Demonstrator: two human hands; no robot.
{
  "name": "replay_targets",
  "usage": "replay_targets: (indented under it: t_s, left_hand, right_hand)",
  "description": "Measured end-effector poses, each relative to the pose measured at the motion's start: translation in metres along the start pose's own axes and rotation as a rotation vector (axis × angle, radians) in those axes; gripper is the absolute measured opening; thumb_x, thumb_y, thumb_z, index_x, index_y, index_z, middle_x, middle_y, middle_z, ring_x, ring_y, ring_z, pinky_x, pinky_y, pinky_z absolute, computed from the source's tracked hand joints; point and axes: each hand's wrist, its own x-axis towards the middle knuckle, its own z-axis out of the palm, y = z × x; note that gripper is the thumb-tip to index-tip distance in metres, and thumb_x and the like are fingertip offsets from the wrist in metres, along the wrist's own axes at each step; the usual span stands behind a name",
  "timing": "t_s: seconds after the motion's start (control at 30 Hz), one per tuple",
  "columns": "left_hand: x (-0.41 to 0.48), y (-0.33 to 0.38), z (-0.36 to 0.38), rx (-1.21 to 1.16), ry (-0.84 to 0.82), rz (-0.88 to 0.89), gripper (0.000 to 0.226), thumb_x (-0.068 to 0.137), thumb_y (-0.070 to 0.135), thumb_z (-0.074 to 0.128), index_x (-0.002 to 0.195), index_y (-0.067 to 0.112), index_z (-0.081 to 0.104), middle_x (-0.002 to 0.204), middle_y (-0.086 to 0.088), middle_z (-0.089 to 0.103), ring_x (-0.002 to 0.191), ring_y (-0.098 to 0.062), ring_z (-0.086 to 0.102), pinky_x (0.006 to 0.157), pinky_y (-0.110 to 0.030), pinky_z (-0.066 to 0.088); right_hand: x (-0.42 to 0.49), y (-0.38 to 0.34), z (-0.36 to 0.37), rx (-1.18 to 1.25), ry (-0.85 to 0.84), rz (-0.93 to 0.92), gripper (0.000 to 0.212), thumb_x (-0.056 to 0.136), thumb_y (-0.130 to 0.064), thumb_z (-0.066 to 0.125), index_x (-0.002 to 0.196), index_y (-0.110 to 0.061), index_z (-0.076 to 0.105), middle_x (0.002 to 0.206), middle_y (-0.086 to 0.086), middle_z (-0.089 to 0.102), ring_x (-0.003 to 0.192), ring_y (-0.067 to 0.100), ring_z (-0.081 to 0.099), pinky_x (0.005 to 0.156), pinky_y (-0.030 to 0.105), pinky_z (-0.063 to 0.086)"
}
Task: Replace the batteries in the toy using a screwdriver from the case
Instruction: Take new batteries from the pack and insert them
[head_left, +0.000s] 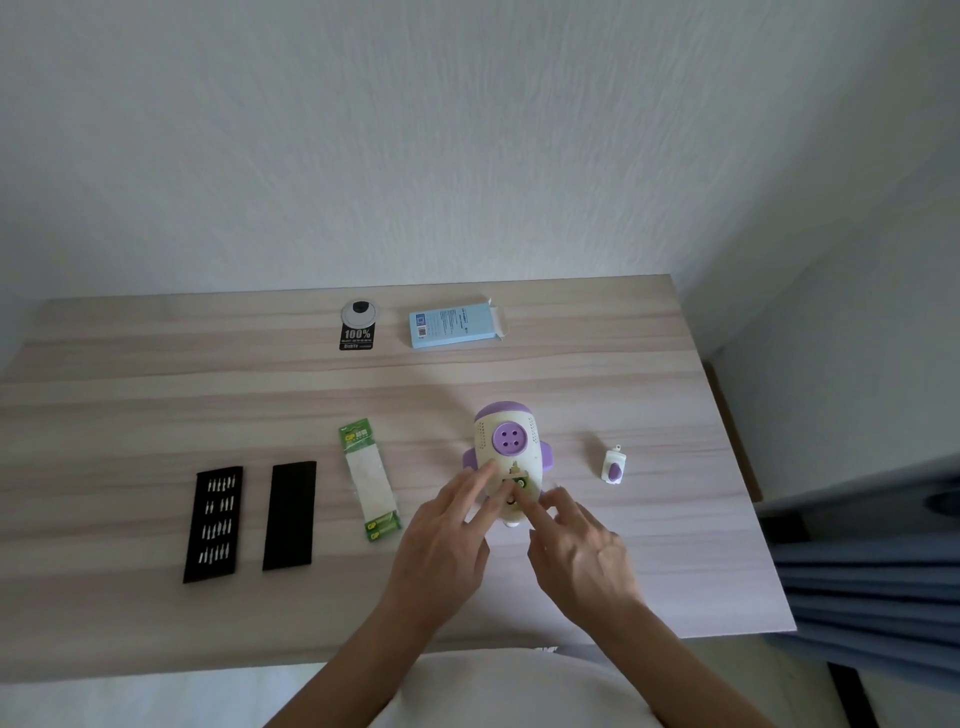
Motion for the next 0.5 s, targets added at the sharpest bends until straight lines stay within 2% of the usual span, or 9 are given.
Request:
replay_targets:
  t_s: [0.2,0.37,0.5]
  left_hand:
    - [0.002,-0.0026,-0.0018,0.041,-0.019,-0.004,0.065,0.075,0.005,0.06,0.138,0.019,0.056,0.151,-0.003,0.045,0.131,-0.025,0.052,0.075,-0.034,0.056]
    - [-0.0002,-0.0028,-0.0014,0.058,-0.063,-0.009,0.077,0.072,0.008,0.061,0.146,0.024,0.047,0.152,-0.003,0.045,0.13,-0.023,0.052,0.073,-0.033,0.056]
    - [0.001,-0.0031,-0.0014,0.057,-0.049,-0.024,0.072,0.072,0.005,0.06,0.141,0.023,0.052,0.149,-0.004,0.048,0.13,-0.025,0.053,0.072,-0.034,0.056]
  right_hand:
    - [0.0021,-0.001,0.0033,-0.03,-0.004,0.009,0.069,0.068,-0.011,0.077,0.131,-0.03,0.057,0.094,-0.006,0.057,0.069,0.013,0.062,0.032,0.026,0.041]
    - [0.0037,0.002,0.0036,-0.023,0.015,0.033,0.066,0.07,-0.008,0.074,0.13,-0.032,0.058,0.093,-0.006,0.056,0.067,0.014,0.062,0.034,0.025,0.036]
    - [0.0039,0.0029,0.0066,-0.012,0.03,0.016,0.068,0.069,-0.008,0.074,0.13,-0.033,0.059,0.093,-0.006,0.057,0.067,0.014,0.062,0.033,0.024,0.036]
